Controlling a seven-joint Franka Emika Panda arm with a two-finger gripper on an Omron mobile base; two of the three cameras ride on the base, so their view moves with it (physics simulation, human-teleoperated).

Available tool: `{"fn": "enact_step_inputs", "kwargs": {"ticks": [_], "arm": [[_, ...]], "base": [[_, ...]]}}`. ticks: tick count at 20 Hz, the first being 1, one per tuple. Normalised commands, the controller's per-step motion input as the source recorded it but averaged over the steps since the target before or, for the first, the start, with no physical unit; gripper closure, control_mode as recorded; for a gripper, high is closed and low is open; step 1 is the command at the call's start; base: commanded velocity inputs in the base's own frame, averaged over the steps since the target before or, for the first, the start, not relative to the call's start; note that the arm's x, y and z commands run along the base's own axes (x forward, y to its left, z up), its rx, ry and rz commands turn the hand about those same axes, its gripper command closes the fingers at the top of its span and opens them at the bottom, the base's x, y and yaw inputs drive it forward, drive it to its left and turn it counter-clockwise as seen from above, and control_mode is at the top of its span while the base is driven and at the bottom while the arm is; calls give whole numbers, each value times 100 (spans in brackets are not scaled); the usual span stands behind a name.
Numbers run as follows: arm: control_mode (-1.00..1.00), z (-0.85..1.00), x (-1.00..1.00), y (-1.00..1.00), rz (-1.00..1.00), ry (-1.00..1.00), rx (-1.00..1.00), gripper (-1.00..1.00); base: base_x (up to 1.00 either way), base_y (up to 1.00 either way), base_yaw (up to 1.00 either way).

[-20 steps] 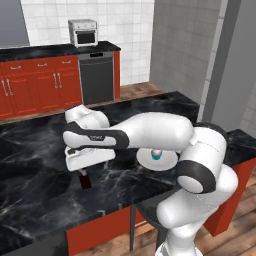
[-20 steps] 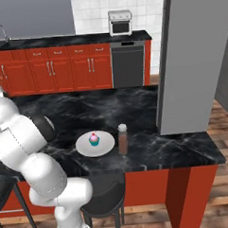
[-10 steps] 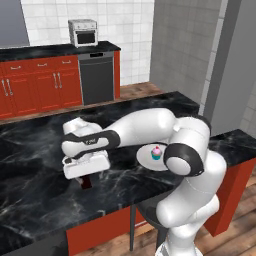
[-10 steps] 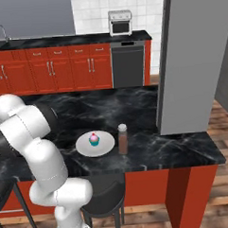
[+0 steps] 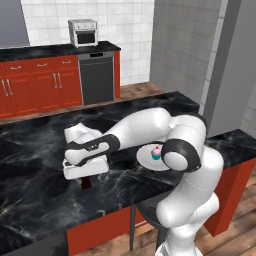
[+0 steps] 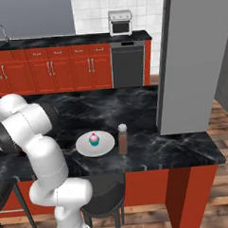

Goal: Take the cinnamon bottle from the cabinet and place it on the dining table, next to the plate with the cupcake. Then take the chocolate from the dining counter and place it on the cupcake plate.

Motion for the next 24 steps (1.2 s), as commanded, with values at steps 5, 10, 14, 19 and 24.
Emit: {"fn": "enact_step_inputs", "kwargs": {"ticks": [5, 10, 14, 19, 24], "arm": [[-100, -26, 30, 7, 1, -4, 5, -100], [-100, -23, 30, 31, 4, -3, 0, -100], [-100, -8, 21, 29, 5, -4, 0, -100], [-100, -15, 12, 9, 3, -2, 0, -100], [-100, -28, 0, -3, 0, 0, 0, -100]], "base": [[0, 0, 0], [0, 0, 0], [0, 0, 0], [0, 0, 0], [0, 0, 0]]}}
